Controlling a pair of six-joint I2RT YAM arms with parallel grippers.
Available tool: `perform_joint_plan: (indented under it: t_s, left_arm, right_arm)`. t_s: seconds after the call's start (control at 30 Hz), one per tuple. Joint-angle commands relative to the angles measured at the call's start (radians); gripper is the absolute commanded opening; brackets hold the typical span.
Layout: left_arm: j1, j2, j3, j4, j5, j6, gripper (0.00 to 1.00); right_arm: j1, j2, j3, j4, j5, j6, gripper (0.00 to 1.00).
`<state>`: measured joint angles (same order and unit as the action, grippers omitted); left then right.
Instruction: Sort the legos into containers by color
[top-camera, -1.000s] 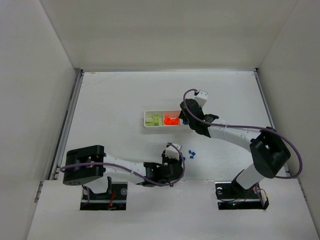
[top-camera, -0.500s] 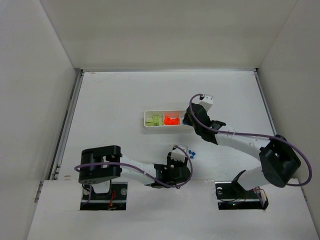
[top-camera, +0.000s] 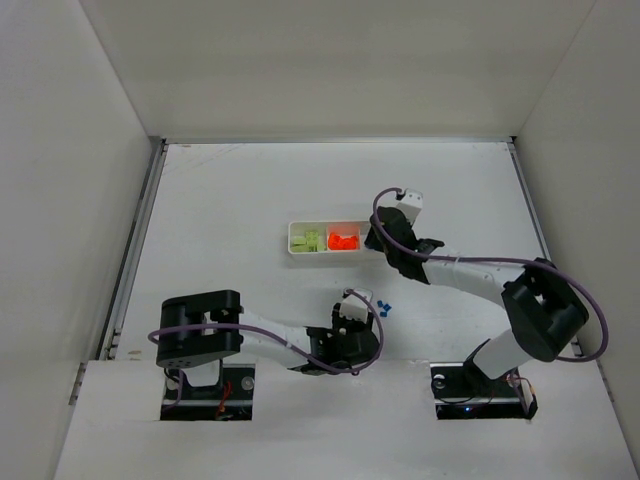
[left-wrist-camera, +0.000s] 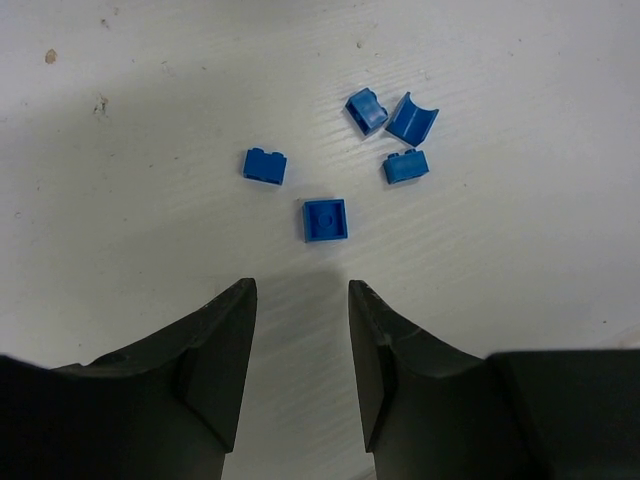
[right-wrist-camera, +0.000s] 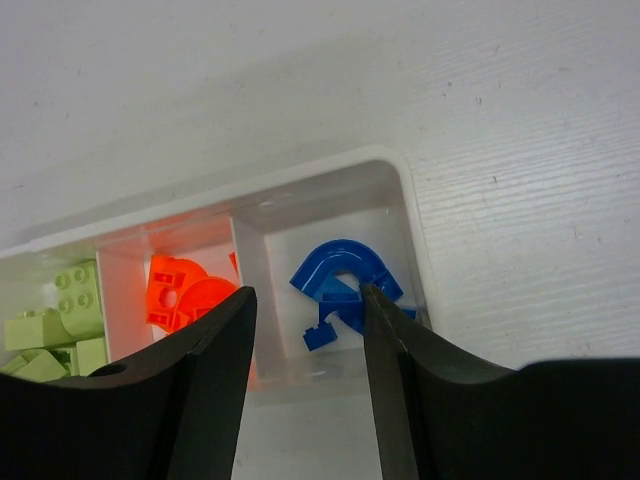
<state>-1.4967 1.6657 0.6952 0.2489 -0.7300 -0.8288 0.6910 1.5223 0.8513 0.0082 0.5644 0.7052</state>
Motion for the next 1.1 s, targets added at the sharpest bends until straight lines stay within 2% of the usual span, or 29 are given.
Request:
perform_joint_plan:
  t_s: [0.0, 0.07, 0.13, 0.2, 0.27, 0.3, 0.37, 0.43, 0.5, 0.63, 0.8, 0.93, 1.0, 1.07]
  left_arm:
    - [0.005, -0.064, -0.022, 0.029, -0.017, -0.023, 0.39]
    - [0.005, -0.069, -0.025, 0.039, -0.013, -0.021, 0.40]
    - [0.002, -0.072, -0.022, 0.039, -0.009, -0.013, 0.40]
    - [-0.001, -0.075, -0.020, 0.044, -0.008, -0.018, 0.41]
    - [-0.001, -0.070, -0.014, 0.052, 0.001, -0.009, 0.41]
    - [-0.003, -0.073, -0.014, 0.055, 0.003, -0.004, 0.41]
    - [-0.003, -0.081, -0.028, 0.059, 0.000, -0.012, 0.41]
    - [0.006, -0.081, -0.034, 0.075, 0.006, -0.009, 0.41]
    - [0.010, -0.081, -0.033, 0.078, 0.007, -0.003, 0.42]
    - [0.013, -0.069, -0.011, 0.078, 0.007, 0.016, 0.42]
    - [0.025, -0.035, 0.016, 0.079, 0.003, 0.051, 0.42]
    - [0.049, -0.008, 0.030, 0.079, 0.006, 0.072, 0.42]
    - [0.062, 0.005, 0.038, 0.079, 0.007, 0.080, 0.41]
    - [0.075, 0.019, 0.046, 0.089, 0.015, 0.094, 0.41]
  right_arm:
    - [0.017, -0.049, 0.009, 0.031, 0.064, 0.016, 0.53]
    - [0.020, -0.007, 0.029, 0.046, 0.045, -0.030, 0.54]
    - [0.020, 0.009, 0.067, -0.032, -0.004, -0.052, 0.52]
    - [0.020, 0.010, 0.039, 0.019, 0.067, -0.004, 0.55]
    - [0.006, 0.084, 0.081, -0.005, 0.017, -0.103, 0.53]
    - [0.003, 0.072, 0.092, -0.051, -0.003, -0.084, 0.50]
    - [0.034, -0.023, 0.034, -0.024, 0.040, 0.002, 0.52]
    - [0.061, -0.068, -0.014, 0.097, 0.042, -0.037, 0.54]
    - [0.058, -0.077, -0.005, 0.093, 0.019, -0.084, 0.55]
    - [0.054, -0.168, -0.053, 0.091, 0.034, -0.058, 0.55]
    - [0.066, -0.278, -0.158, 0.108, 0.029, -0.052, 0.41]
    - [0.098, -0.382, -0.260, 0.101, 0.045, -0.006, 0.21]
    - [0.123, -0.427, -0.306, 0.087, 0.063, 0.025, 0.21]
    - [0.147, -0.459, -0.345, 0.072, 0.083, 0.052, 0.24]
